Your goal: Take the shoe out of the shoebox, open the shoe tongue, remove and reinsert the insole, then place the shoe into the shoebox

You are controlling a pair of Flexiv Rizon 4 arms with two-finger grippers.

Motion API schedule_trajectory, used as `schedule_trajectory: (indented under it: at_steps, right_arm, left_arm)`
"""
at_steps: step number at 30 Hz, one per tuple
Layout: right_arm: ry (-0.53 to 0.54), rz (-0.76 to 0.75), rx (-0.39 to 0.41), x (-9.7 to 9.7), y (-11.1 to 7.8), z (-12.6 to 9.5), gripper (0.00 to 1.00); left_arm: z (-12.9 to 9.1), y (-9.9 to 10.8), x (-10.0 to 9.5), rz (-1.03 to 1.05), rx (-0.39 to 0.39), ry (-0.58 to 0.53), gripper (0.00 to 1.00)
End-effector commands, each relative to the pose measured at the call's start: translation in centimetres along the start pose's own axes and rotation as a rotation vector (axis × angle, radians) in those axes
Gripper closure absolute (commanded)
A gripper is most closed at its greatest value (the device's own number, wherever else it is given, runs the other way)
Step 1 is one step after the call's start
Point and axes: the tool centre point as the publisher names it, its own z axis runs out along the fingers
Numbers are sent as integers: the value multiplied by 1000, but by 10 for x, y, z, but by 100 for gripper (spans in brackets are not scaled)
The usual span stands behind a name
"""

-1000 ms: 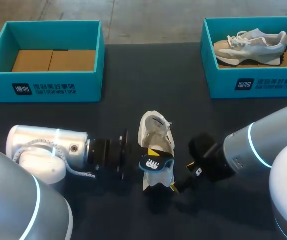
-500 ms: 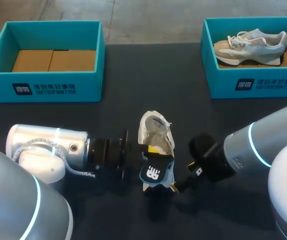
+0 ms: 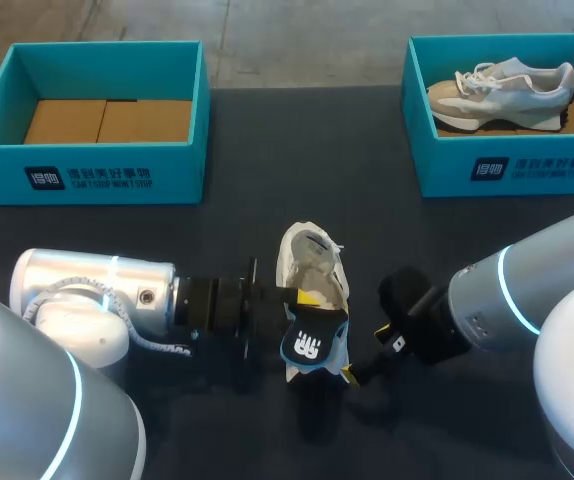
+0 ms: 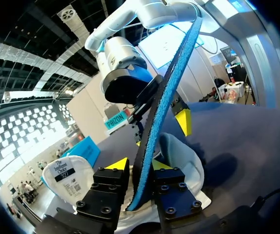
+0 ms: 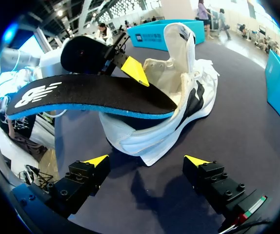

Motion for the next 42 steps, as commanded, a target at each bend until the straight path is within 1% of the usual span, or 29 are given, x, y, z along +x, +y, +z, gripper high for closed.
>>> schedule_trajectory:
  at_steps: [1, 3, 8, 10, 12, 14, 25, 33, 42]
  right_arm:
    - [-2, 1, -3, 1, -2, 0, 0]
    - [-2, 1, -3, 1, -2, 0, 0]
    - [-2, 1, -3, 1, -2, 0, 0]
    - [-2, 1, -3, 1, -2, 0, 0]
    - [-2, 1, -3, 1, -2, 0, 0]
    - [-2, 1, -3, 1, -2, 0, 0]
    - [-2, 1, -3, 1, -2, 0, 0]
    - [-2, 1, -3, 1, -2, 0, 0]
    - [-2, 1, -3, 1, -2, 0, 0]
  left_arm:
    - [-4, -7, 1, 2, -19, 5, 75]
    - [-4, -8, 1, 0, -28, 8, 75]
    - [-4, -12, 1, -2, -33, 14, 68]
    - [-4, -13, 1, -3, -35, 15, 69]
    - [-3, -13, 1, -6, -35, 13, 73]
    - [-2, -14, 1, -7, -34, 13, 73]
    - [3, -19, 2, -7, -29, 24, 69]
    - [7, -27, 3, 3, -29, 35, 71]
    - [13, -30, 2, 4, -32, 34, 69]
